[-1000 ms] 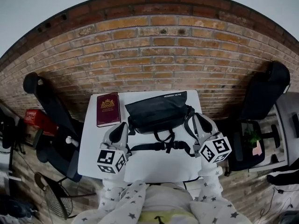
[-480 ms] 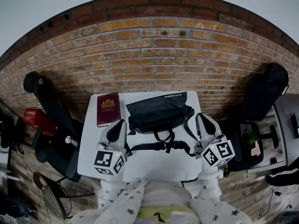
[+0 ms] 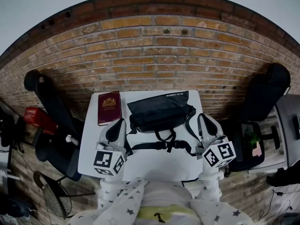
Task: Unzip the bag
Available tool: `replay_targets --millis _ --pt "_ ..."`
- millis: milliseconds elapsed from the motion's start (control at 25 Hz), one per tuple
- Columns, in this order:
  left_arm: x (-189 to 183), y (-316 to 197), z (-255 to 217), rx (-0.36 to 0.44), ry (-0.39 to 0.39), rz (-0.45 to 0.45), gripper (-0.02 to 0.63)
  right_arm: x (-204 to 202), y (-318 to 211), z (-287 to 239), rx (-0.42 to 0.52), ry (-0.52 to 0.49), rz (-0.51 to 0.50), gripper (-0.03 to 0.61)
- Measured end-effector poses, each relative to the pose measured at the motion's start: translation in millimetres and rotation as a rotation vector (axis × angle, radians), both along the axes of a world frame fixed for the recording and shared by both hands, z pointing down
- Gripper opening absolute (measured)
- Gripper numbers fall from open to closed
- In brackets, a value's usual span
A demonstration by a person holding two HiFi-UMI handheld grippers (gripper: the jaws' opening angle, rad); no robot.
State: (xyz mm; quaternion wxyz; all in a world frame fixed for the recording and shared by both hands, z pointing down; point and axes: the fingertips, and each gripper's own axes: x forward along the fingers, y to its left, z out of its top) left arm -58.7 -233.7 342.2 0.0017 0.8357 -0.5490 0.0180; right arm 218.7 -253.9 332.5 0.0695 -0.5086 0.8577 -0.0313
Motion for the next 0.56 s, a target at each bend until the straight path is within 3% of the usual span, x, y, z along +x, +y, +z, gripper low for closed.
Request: replay_targets --millis 560 --pt "-1.3 1.8 6.0 -0.012 -0.017 -0.011 -0.002 9.0 2.6 6.8 -0.006 -0.008 0.021 0.008"
